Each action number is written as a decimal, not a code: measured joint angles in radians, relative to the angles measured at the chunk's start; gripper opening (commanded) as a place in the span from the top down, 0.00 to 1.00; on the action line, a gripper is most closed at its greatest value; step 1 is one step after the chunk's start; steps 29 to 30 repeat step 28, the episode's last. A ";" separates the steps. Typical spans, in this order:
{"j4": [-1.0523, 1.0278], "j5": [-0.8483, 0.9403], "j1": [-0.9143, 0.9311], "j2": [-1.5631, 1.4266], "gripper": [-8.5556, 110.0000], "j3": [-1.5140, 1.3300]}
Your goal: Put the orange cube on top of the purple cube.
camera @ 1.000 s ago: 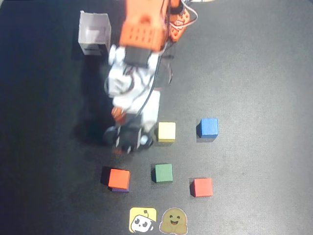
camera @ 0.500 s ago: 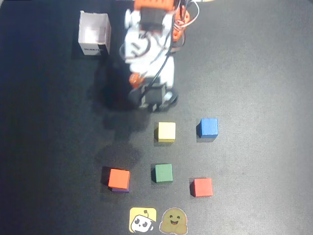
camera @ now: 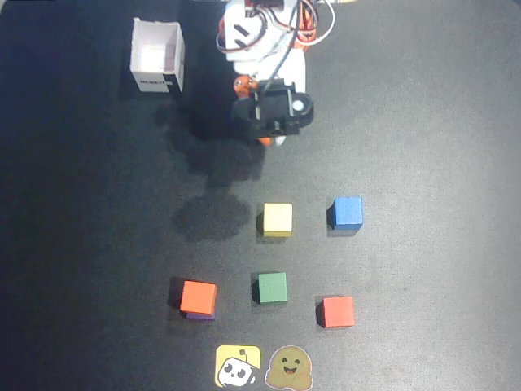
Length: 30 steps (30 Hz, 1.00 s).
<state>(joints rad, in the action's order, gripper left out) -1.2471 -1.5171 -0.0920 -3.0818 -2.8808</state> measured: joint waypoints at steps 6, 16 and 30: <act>-0.011 0.038 -0.003 0.000 0.91 0.000; -0.011 0.038 -0.005 0.000 0.91 0.000; -0.011 0.038 -0.005 0.000 0.91 0.000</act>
